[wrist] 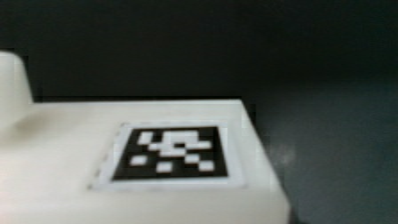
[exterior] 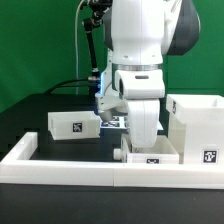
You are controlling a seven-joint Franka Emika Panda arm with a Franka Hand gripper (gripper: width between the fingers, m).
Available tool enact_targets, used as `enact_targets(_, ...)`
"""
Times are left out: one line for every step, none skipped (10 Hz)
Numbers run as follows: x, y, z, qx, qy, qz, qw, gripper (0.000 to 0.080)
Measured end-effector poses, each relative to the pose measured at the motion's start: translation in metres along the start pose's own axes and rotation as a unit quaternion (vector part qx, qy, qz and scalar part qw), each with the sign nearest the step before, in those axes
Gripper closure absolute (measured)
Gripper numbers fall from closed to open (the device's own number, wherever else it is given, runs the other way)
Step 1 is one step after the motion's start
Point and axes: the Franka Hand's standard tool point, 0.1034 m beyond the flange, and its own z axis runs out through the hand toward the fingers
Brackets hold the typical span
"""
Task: Assemble drawer
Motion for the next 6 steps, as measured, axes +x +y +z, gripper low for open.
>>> enact_targets(0.0008, 0.0006, -0.0002, -0.002, 0.0, 0.006, 1.0, 0.0758)
enact_targets(-0.0002, 0.0002, 0.0003, -0.002, 0.0, 0.007, 1.0, 0.0758)
enact_targets(-0.0006, 0.0001, 0.0003, -0.002, 0.0, 0.007, 1.0, 0.0758)
enact_targets(-0.0008, 0.0001, 0.0003, -0.002, 0.0, 0.008, 1.0, 0.0758)
enact_targets(-0.0013, -0.0004, 0.0001, -0.003, 0.0, 0.008, 1.0, 0.0758)
enact_targets(-0.0023, -0.003, -0.0005, -0.003, 0.0, 0.009, 1.0, 0.0758)
